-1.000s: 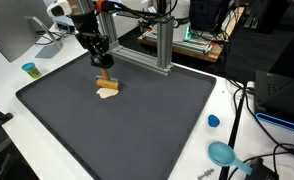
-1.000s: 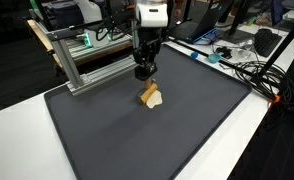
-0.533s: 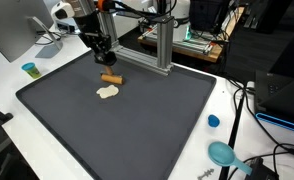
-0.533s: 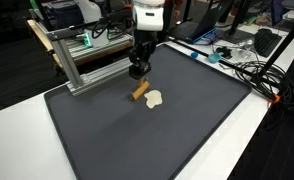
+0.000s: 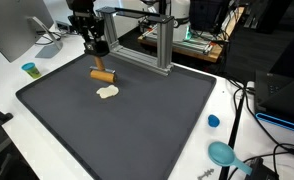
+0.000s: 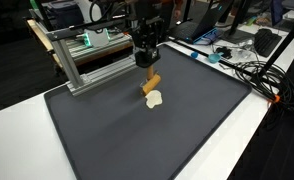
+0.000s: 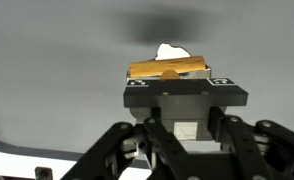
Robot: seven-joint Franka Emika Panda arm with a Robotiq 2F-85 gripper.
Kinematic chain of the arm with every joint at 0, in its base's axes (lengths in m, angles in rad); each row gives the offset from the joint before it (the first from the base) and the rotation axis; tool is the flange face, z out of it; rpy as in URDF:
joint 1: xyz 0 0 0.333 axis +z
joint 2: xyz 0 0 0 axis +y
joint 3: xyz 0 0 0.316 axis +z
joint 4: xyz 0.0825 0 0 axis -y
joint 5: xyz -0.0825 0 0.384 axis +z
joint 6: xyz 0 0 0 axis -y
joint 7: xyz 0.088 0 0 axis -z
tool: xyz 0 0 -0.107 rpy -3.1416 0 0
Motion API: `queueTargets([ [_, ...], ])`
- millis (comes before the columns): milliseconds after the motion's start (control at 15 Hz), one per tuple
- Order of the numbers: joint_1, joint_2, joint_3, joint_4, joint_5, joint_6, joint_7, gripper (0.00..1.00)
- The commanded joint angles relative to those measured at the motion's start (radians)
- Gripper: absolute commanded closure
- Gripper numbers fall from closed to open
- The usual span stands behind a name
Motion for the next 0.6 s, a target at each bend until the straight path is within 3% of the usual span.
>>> queueTargets([
  [0,0.014,0.019,0.007,-0.018,0.033,0.07,0.018,0.78],
  [533,0.039,0.133,0.006,0.021,0.021,0.222,0.149,0.78],
])
